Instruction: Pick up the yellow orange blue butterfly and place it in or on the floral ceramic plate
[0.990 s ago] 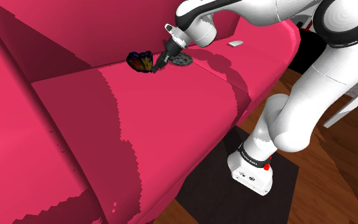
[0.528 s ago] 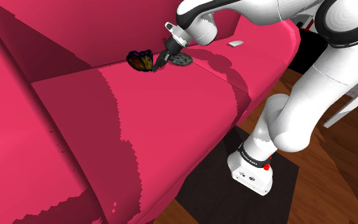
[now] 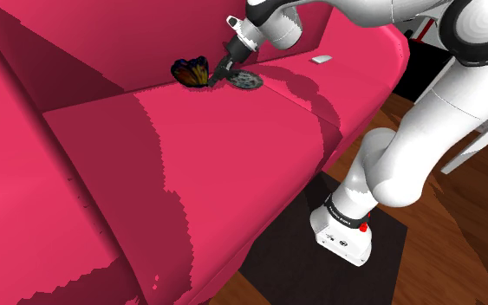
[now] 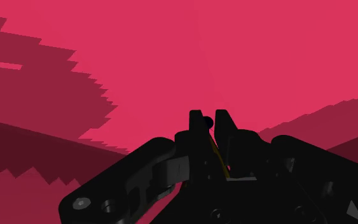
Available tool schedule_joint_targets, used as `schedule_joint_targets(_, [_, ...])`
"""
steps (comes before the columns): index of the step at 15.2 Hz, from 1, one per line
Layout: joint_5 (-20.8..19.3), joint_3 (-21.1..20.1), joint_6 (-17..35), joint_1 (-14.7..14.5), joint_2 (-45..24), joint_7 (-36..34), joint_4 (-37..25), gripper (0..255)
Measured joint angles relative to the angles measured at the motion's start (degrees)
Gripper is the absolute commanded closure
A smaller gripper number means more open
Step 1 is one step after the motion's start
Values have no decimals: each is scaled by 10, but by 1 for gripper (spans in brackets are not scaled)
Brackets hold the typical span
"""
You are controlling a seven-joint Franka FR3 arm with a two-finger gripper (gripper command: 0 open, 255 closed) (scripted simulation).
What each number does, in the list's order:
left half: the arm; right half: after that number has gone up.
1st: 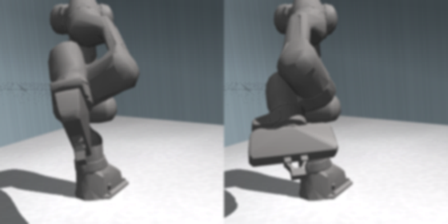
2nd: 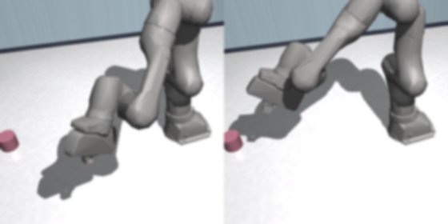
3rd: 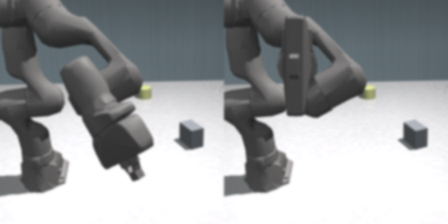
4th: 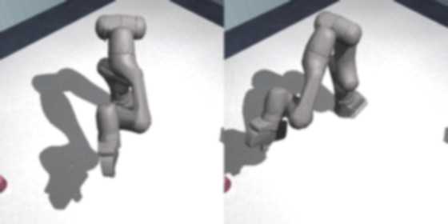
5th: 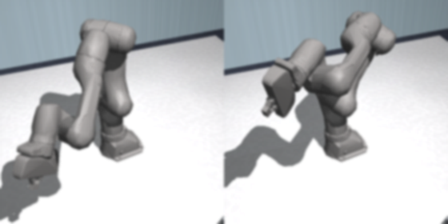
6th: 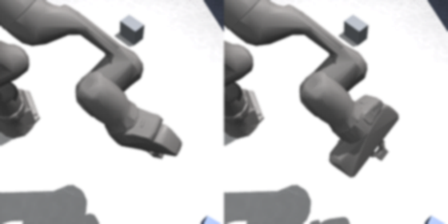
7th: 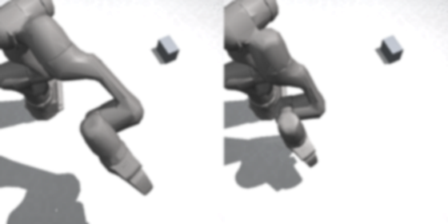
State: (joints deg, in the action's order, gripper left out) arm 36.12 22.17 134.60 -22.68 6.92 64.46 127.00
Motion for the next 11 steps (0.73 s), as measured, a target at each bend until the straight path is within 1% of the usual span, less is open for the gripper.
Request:
schedule_joint_targets(9, [-44,-5,-51,7,27,-52,-38,255])
schedule_joint_targets(11, [-45,6,-65,14,27,-40,-44,255])
